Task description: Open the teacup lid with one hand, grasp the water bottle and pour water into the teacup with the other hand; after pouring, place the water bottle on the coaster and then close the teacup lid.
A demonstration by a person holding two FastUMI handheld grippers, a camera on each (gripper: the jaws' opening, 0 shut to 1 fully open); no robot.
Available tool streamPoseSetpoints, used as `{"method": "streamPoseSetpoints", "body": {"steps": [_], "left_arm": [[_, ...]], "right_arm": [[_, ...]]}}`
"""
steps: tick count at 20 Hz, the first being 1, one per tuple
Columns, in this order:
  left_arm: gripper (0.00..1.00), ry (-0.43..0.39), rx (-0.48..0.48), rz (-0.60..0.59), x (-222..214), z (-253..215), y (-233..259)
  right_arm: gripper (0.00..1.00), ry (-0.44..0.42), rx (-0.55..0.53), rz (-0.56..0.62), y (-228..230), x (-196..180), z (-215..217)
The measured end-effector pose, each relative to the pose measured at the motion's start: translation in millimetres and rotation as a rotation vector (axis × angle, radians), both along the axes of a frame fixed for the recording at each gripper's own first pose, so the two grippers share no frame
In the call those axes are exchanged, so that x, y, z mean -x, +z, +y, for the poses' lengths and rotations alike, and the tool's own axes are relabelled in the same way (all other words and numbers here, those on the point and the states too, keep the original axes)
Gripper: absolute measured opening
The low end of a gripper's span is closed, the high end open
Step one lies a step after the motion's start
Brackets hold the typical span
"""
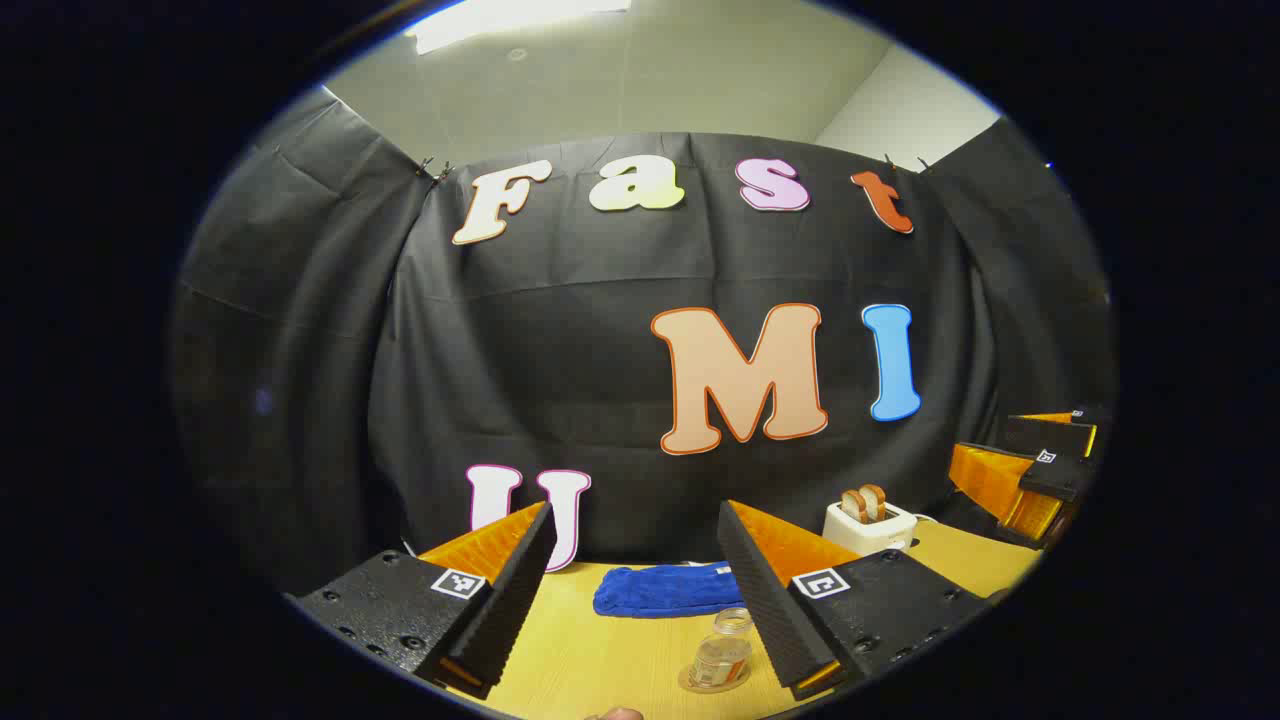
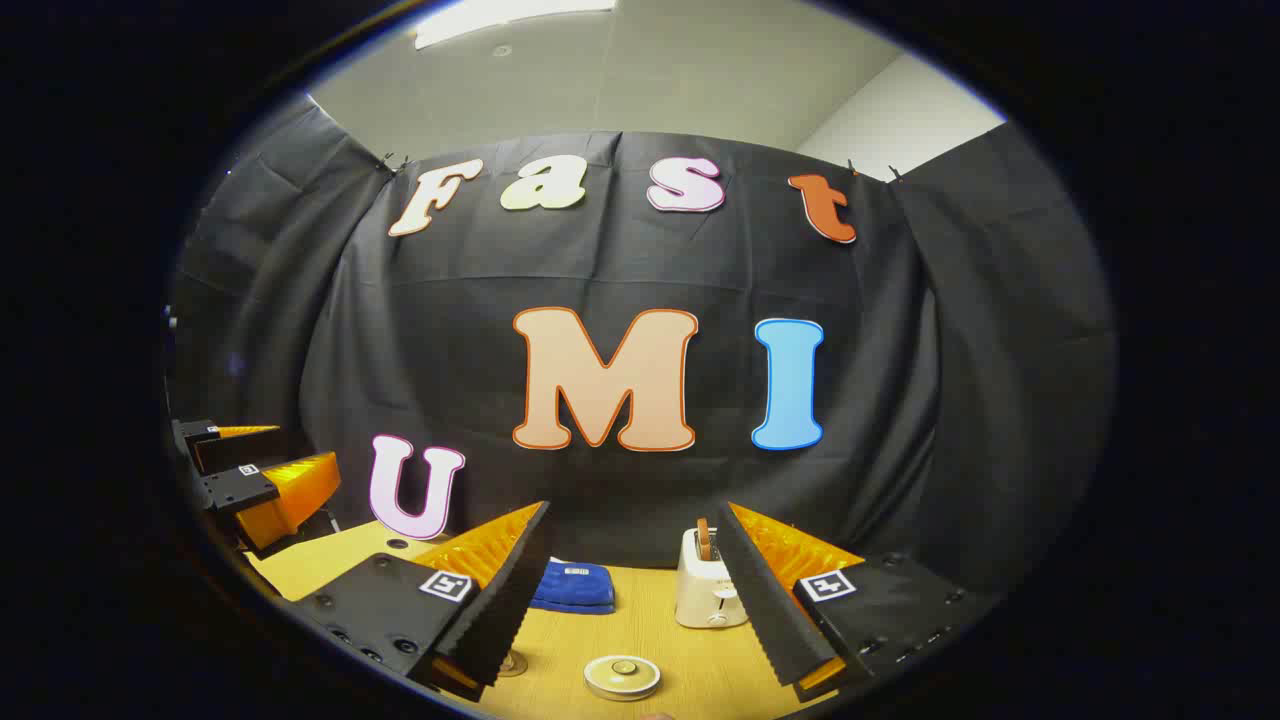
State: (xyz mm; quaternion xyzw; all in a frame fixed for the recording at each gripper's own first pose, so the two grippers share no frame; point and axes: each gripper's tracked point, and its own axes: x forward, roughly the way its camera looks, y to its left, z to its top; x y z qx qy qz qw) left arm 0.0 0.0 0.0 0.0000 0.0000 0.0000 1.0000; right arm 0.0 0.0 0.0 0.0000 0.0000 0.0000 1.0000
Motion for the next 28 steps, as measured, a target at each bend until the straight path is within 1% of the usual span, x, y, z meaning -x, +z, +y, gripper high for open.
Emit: {"method": "streamPoseSetpoints", "body": {"steps": [6,14,17,21,23,24,28], "left_arm": [[0.95,-0.015,0.0,-0.004,-1,-4,-1],[0.94,-0.004,-0.011,0.008,-5,1,-7],[0.95,0.009,-0.013,0.012,-5,5,-8],[0.94,0.04,-0.022,0.015,-3,14,-8],[0.95,0.056,-0.029,0.013,-3,18,-8],[0.95,0.062,-0.031,0.014,-2,19,-9],[0.95,0.083,-0.036,0.024,-1,25,-12]], "right_arm": [[0.99,0.006,0.007,0.01,-5,-3,2],[1.0,0.04,0.012,0.031,-19,-15,6],[0.99,0.055,0.017,0.036,-29,-24,7],[1.0,0.095,0.066,0.105,-64,-39,7],[1.0,0.103,0.069,0.156,-89,-45,4],[1.0,0.108,0.069,0.202,-108,-48,3],[1.0,0.113,0.092,0.309,-157,-49,-5]]}}
